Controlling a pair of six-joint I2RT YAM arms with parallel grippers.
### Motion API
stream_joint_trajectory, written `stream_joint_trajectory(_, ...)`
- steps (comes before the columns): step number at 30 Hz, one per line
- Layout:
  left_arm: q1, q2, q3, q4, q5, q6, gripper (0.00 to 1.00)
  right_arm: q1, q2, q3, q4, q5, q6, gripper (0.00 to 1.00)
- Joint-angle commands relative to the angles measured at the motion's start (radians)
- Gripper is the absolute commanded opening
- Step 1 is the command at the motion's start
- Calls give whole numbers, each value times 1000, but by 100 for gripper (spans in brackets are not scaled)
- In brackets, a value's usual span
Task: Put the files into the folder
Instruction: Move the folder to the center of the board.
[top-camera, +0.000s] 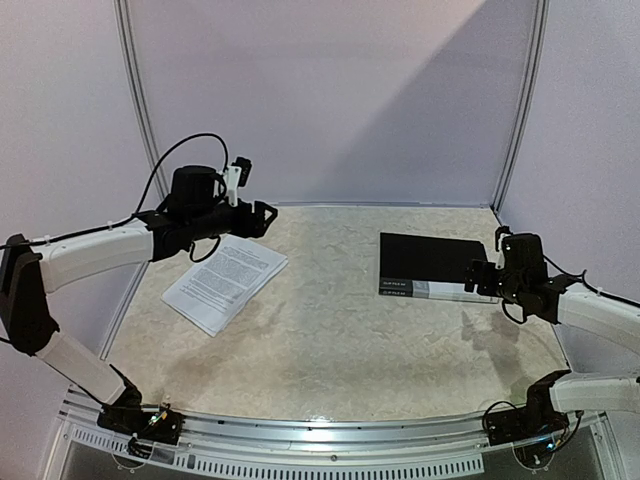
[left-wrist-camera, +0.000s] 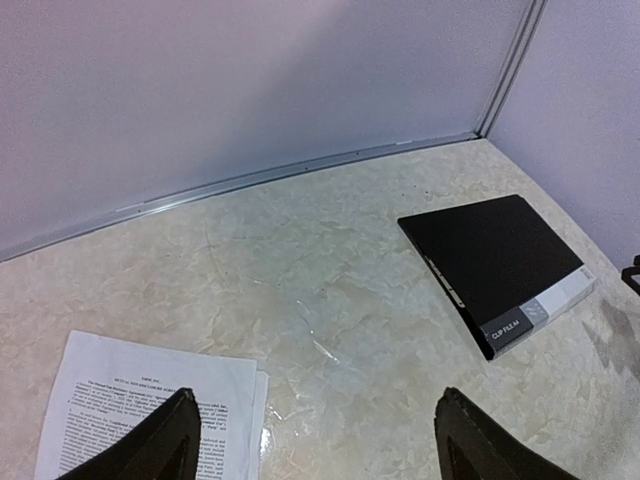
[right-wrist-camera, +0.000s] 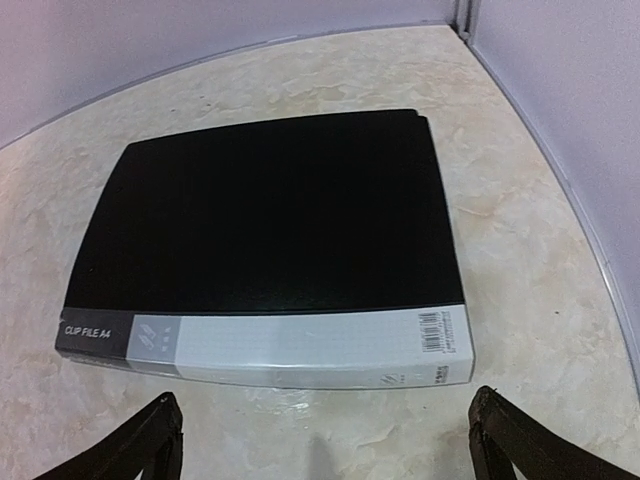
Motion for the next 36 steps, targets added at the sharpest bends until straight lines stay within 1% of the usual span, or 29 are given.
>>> stream_joint_trajectory(1,-25,18,14,20,24,2,81,1,-26,-15,-46,163,73,99)
stream_joint_trajectory(5,-50,52,13,30,21,-9,82,1,-97,-53,-16,-1,-23,99)
stream_joint_trajectory(8,-77,91,33,15,28,0,82,2,-129,-57,-23,-28,-63,99)
stream_joint_trajectory(11,-92,146,50,31,43,-32,82,1,-114,-31,-55,-42,-73,97)
stream_joint_trajectory(14,-115,232,134,-1,52,-117,82,2,-67,-6,-80,-55,-76,96)
stream_joint_trajectory(15,-125,267,165,-7,61,-161,82,2,-49,-3,-77,-53,-72,96)
stream_joint_trajectory(17,-151,328,224,5,68,-200,82,1,-13,5,-61,-58,-63,96)
stream_joint_trajectory(20,-190,434,337,8,29,-251,83,1,62,48,-47,-79,-40,94)
stream_joint_trajectory(23,-220,545,444,-11,19,-333,82,-6,147,117,-80,2,-14,97)
stream_joint_trajectory(25,-239,614,493,-5,46,-375,82,-48,194,158,-88,7,-3,99)
stream_joint_trajectory(27,-264,651,513,5,57,-402,82,-131,248,192,-91,-55,24,99)
stream_joint_trajectory(29,-288,670,508,23,62,-423,81,-209,300,234,-104,-109,56,99)
stream_joint_trajectory(31,-312,681,500,37,76,-432,81,-260,369,265,-116,-137,68,99)
stream_joint_trajectory(34,-339,697,491,49,119,-423,81,-296,451,291,-115,-187,65,99)
stream_joint_trajectory(36,-345,710,494,42,141,-430,81,-304,498,281,-82,-218,66,99)
